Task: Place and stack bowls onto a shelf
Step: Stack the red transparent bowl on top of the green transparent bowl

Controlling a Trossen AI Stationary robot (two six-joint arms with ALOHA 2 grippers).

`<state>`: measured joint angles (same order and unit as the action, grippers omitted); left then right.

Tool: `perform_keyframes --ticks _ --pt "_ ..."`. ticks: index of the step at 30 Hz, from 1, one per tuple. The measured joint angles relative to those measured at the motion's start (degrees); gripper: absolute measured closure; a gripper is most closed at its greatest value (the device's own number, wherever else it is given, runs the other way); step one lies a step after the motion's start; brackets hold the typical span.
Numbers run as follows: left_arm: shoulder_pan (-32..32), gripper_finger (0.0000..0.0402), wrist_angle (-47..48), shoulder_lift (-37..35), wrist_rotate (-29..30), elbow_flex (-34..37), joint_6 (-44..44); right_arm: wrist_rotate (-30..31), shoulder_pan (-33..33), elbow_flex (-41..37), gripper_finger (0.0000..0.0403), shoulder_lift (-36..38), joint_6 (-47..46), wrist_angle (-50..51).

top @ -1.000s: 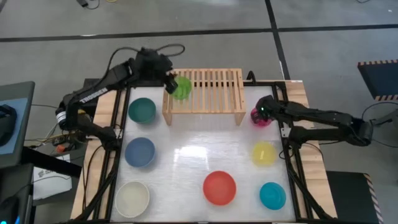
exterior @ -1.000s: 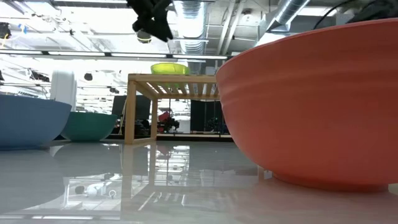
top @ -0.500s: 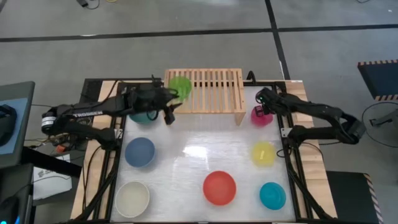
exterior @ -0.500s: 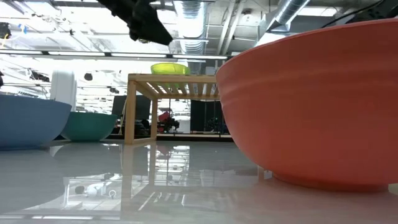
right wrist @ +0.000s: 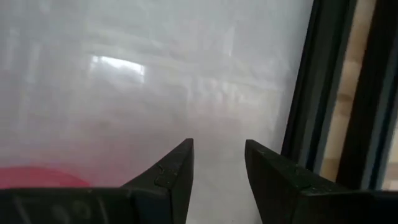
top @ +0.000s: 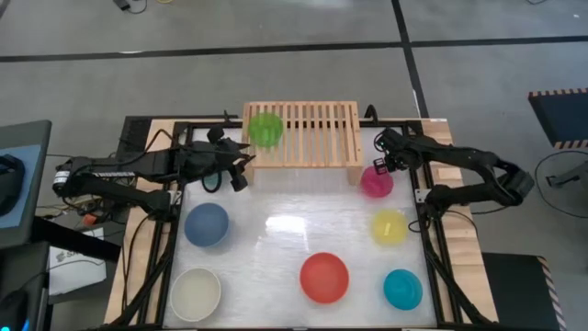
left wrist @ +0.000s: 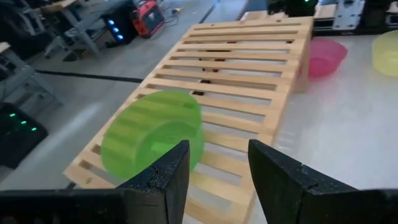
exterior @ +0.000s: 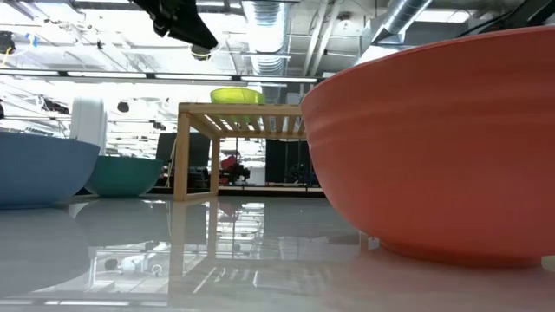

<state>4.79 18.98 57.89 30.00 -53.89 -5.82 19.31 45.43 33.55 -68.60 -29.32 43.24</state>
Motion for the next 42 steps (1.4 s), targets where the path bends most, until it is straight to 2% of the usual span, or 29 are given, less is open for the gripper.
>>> perform_keyframes --ticks 4,11,16,24,29,34,39,42 --pt "0.0 0.0251 0.0 0.2 0.5 0.0 0.9 -1.1 0.0 1.2 0.023 4.0 0.8 1.1" --pt "0.0 0.0251 0.0 0.3 0.4 0.1 3.1 -9.9 -0.2 1.4 0.0222 9.4 3.7 0.7" --pt "0.0 0.0251 -2.0 0.4 0.4 2.1 2.5 -10.5 -2.6 1.4 0.0222 8.4 4.1 0.6" --pt "0.0 0.0251 -2.6 0.3 0.4 2.3 2.4 -12.1 -6.7 1.4 0.023 1.8 4.5 0.2" --pt "0.0 0.0251 -2.6 0.3 0.4 2.3 2.4 -11.9 -6.9 1.3 0.0255 -2.3 4.7 -0.2" --pt "0.0 0.0251 -2.8 0.3 0.4 2.3 1.7 -10.7 -6.7 1.3 0.0302 -3.8 5.0 -0.2" --pt "0.1 0.0251 -3.1 0.3 0.4 2.3 1.6 -6.4 -6.7 2.0 0.0375 0.3 4.5 2.0" --pt "0.1 0.0251 -3.3 0.3 0.4 2.3 2.5 -1.2 -7.4 3.3 0.0381 4.7 3.7 3.1"
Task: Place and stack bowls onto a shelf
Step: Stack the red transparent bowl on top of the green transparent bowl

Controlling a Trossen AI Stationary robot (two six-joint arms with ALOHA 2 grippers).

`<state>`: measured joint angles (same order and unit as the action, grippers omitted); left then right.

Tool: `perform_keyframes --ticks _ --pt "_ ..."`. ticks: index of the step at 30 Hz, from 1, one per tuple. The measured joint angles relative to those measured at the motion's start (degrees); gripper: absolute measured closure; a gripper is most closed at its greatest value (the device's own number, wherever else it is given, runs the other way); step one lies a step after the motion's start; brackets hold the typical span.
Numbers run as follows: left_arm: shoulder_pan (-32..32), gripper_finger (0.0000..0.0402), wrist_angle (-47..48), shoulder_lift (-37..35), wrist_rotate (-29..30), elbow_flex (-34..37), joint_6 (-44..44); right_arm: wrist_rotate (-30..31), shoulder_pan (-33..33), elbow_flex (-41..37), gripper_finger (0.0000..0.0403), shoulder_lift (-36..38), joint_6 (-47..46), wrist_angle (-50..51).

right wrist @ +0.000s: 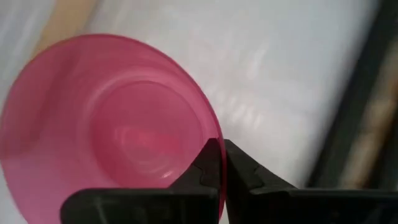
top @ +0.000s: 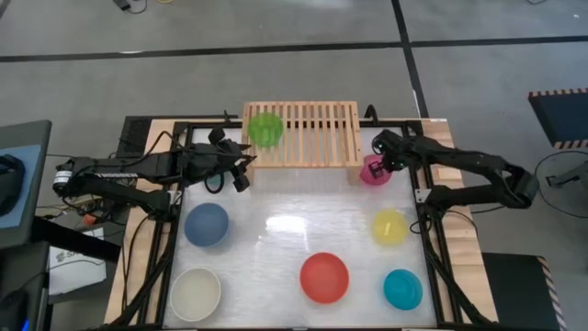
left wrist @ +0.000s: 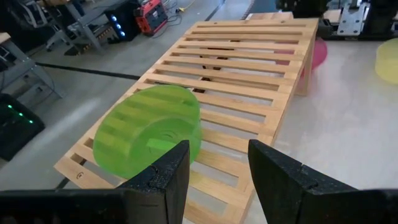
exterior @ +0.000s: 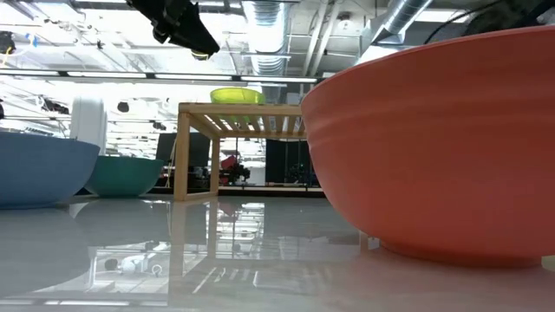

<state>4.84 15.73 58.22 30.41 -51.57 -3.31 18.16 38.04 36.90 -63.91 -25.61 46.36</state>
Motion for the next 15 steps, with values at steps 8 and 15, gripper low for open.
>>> perform_keyframes --ticks 8,15 --pt "0.0 0.0256 -1.0 1.4 0.0 0.0 1.5 29.9 -6.0 5.2 0.0379 9.1 -6.0 10.0" --pt "0.0 0.0268 -14.0 9.7 -0.1 0.1 -5.8 37.0 -20.3 5.5 0.0372 13.3 3.6 -4.4"
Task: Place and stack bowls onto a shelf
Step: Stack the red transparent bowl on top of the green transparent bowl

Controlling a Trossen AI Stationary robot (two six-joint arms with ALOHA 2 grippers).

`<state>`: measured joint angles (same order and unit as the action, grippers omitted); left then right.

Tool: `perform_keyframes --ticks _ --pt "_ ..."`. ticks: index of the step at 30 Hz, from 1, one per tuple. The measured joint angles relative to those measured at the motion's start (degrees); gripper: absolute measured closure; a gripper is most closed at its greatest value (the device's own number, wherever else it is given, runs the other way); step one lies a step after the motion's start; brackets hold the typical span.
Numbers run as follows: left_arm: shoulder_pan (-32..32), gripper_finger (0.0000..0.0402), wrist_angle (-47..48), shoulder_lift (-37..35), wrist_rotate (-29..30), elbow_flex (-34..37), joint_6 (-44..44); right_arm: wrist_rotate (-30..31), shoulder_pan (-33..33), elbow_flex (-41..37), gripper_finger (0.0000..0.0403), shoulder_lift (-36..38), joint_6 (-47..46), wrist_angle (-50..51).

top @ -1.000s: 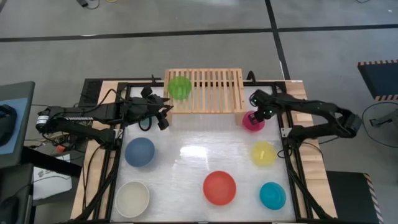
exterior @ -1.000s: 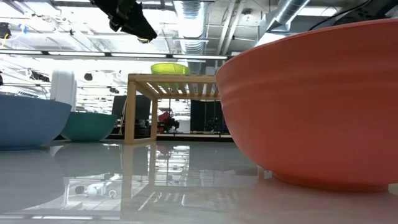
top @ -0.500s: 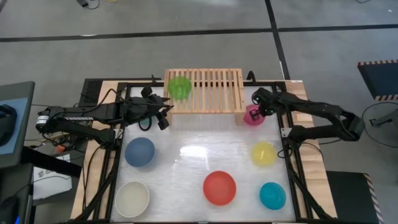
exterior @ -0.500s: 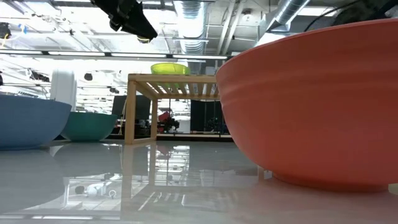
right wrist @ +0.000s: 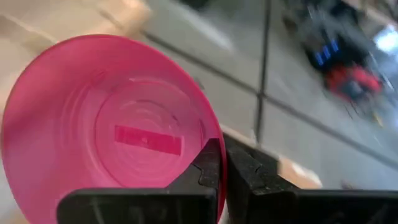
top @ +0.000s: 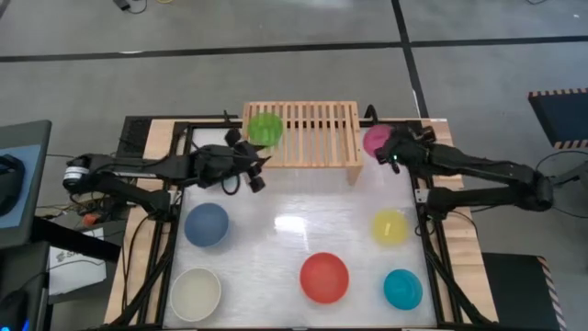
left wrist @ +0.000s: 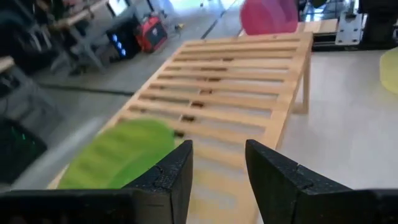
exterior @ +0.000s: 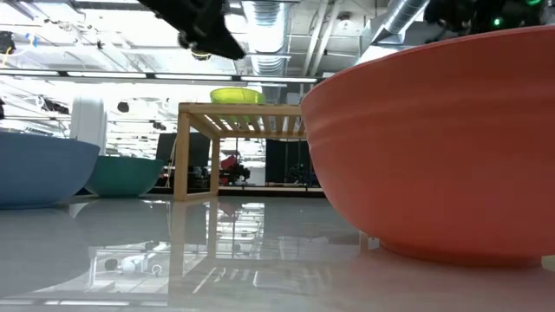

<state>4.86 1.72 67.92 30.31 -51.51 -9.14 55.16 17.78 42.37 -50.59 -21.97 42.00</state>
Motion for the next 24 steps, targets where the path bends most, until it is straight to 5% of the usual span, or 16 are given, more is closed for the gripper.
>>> perform_keyframes --ticks 7,12,19,24 --pt "-1.1 0.0269 -15.9 7.3 -5.7 0.0 -7.9 19.0 -17.9 0.0 0.0379 -5.0 12.1 -20.1" --pt "-2.7 0.0269 -24.7 10.9 -5.8 -0.1 -13.1 31.2 -24.9 0.0 0.0374 -11.3 29.3 -41.1" --pt "-4.8 0.0269 -39.5 18.2 -7.0 -0.1 -22.7 30.6 -27.3 0.0 0.0375 -20.2 45.9 -66.5" --pt "-5.2 0.0269 -48.0 21.7 -5.9 -0.1 -26.9 28.1 -27.8 1.8 0.0374 -25.5 49.9 -71.0"
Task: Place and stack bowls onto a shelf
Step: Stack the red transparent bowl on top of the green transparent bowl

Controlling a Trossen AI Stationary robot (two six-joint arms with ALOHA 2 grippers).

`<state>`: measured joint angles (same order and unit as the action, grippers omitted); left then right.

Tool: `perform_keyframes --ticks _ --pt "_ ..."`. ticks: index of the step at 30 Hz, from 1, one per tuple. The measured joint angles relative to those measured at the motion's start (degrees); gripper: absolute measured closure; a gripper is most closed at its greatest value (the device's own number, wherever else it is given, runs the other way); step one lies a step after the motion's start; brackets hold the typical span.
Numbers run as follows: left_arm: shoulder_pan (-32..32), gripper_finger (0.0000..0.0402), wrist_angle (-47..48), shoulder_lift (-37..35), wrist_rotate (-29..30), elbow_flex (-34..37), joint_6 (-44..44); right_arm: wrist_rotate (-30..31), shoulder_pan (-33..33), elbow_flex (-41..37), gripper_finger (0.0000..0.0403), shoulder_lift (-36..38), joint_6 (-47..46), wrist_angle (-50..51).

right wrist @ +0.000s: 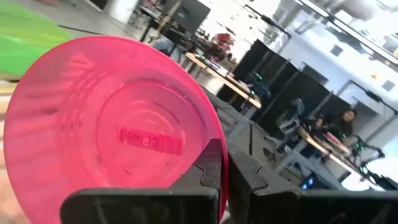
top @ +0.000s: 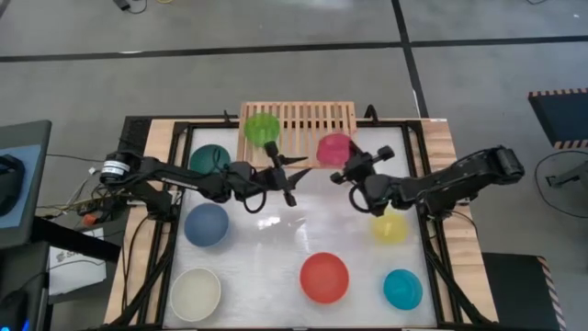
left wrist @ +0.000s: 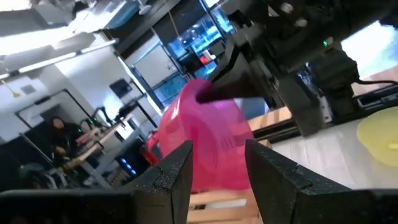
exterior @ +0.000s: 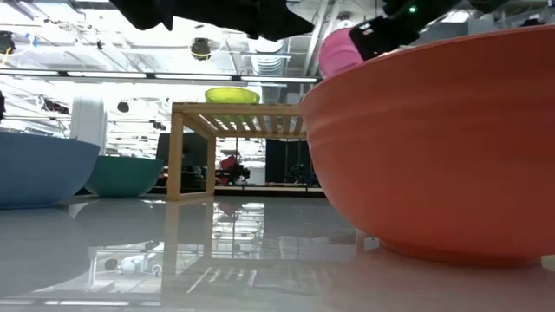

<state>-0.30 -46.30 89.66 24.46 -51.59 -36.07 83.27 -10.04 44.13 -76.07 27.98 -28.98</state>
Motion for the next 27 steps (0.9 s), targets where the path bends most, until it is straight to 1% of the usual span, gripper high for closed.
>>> perform_keyframes --ticks 5,8,10,15,17,20,22,25,27 --pt "0.3 0.0269 -1.2 1.3 0.0 -0.1 -0.9 -4.8 -1.4 4.0 0.0373 -4.9 4.3 0.3" --pt "0.5 0.0269 -1.4 1.3 0.5 -0.2 -0.9 -4.6 -2.1 7.0 0.0372 -7.0 7.4 0.4" --pt "0.5 0.0269 -1.8 1.2 2.6 -0.2 -1.0 -4.3 -2.3 8.7 0.0372 -8.4 9.3 0.4" --pt "0.1 0.027 -2.6 1.2 11.3 -0.3 -3.2 -5.3 -3.2 11.3 0.0371 -10.4 13.1 0.4" --pt "-0.1 0.0276 -2.7 1.3 14.4 -0.3 -3.4 -5.8 -3.5 11.8 0.0371 -10.6 14.2 0.5" --pt "-0.3 0.03 -2.8 1.3 16.0 -0.3 -3.3 -5.3 -4.3 12.7 0.0371 -10.6 14.5 1.3" --pt "-0.5 0.0326 -3.1 1.2 16.3 -0.3 -3.3 -4.6 -4.7 13.2 0.037 -10.6 14.5 2.1" --pt "-0.9 0.0375 -3.3 1.2 17.2 -0.4 -4.4 -3.9 -5.1 13.8 0.0365 -10.6 14.1 2.2" --pt "-1.0 0.0392 -4.0 1.2 17.2 -0.4 -5.1 -3.0 -5.3 14.4 0.0355 -10.6 12.6 2.8"
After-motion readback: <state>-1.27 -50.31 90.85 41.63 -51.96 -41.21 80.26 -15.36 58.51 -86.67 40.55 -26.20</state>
